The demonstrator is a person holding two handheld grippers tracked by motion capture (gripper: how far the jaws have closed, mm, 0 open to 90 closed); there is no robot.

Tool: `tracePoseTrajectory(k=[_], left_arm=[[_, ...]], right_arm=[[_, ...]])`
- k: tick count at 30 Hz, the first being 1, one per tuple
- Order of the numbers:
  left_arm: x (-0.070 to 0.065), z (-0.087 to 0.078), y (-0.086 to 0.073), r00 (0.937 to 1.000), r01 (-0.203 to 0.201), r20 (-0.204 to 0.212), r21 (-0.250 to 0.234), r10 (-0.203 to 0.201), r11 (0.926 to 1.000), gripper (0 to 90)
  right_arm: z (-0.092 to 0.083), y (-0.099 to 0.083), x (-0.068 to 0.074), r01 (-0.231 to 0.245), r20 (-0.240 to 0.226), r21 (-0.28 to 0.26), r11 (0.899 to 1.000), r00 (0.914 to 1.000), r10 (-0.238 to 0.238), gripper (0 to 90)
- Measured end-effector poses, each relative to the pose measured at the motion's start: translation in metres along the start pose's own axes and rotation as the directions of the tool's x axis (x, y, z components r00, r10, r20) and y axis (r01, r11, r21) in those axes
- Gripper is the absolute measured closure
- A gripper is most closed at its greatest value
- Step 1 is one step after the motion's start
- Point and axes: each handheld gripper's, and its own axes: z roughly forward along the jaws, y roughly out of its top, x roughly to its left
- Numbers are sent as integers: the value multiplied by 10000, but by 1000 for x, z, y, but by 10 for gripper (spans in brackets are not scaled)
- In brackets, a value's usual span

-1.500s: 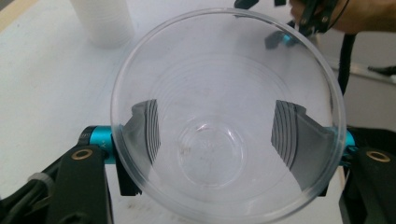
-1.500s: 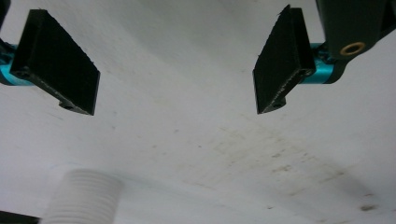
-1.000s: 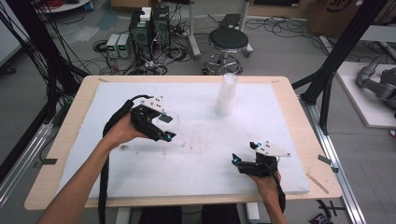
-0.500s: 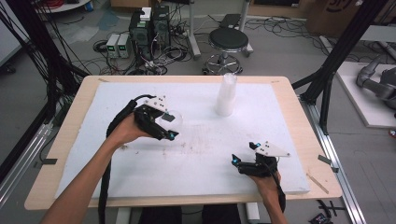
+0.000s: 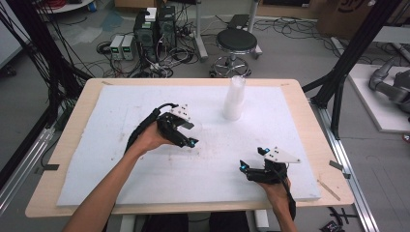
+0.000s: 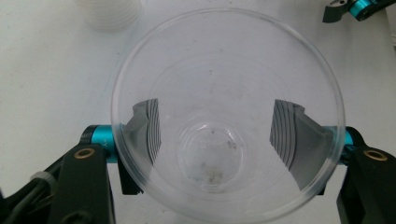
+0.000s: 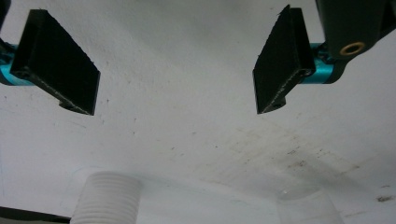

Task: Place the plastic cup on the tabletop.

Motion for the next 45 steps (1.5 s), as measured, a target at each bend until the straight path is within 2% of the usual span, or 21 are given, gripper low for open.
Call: tracePoseTrajectory(k=[1, 6, 10, 11, 19, 21, 24, 25, 30, 34, 36, 38, 41, 43, 45], left_arm=[[0, 3, -2, 9999, 142, -38, 1, -142, 9999, 335], [1, 14, -12, 9997, 220, -85, 432, -216, 9988, 335], [0, 20, -14, 9999, 90, -83, 776, -83, 9969, 335], [0, 21, -15, 9999, 144, -78, 578, -140, 9982, 335], [1, 20, -16, 9996, 258, -93, 598, -253, 9979, 336], [1, 21, -17, 9992, 343, -206, 669, -329, 9972, 297], [3, 26, -21, 9968, 396, -733, 1235, -307, 9916, 132], [3, 25, -22, 9966, 492, -709, 1178, -410, 9918, 105], [1, 18, -29, 9957, 704, -651, 784, -654, 9944, 105], [-6, 5, -39, 9940, 852, -727, 425, -820, 9955, 106], [-13, -7, -47, 9913, 909, -944, -76, -912, 9958, 106], [-20, -18, -58, 9869, 1132, -1071, -717, -1205, 9910, 109], [-30, -34, -78, 9804, 1275, -1364, -1111, -1422, 9856, 109], [-35, -44, -94, 9730, 1490, -1517, -1635, -1741, 9752, 109], [-41, -53, -108, 9635, 1702, -1746, -1860, -2031, 9677, 109]], right_arm=[[0, 0, 0, -24, 1, 18, 10000, 10000, 24, 149], [-1, 0, 1, -77, -2, -17, 10000, 10000, 77, 149], [0, 0, 0, -82, -3, -28, 10000, 10000, 82, 150], [0, 0, 0, -80, 6, -27, 10000, 10000, 80, 149], [0, 0, 0, -64, 1, 18, 10000, 10000, 64, 150], [0, 0, 0, -66, 20, -19, 10000, 10000, 66, 150], [-1, 0, 0, -101, -19, -28, 9999, 9999, 101, 150], [-1, 0, 0, -93, -10, -28, 10000, 10000, 93, 150], [0, 0, 0, -51, -49, -69, 10000, 10000, 51, 150], [-1, -1, -1, -153, -72, -123, 9998, 9999, 152, 150], [-2, -1, -1, -175, -73, -237, 9996, 9998, 174, 150], [-3, -2, -2, -196, -95, -348, 9992, 9998, 193, 150], [-3, -2, -3, -265, -136, -297, 9992, 9996, 261, 150], [-3, -2, -3, -305, -122, -280, 9991, 9995, 302, 150], [-3, -2, -3, -283, -94, -340, 9990, 9996, 280, 150]])
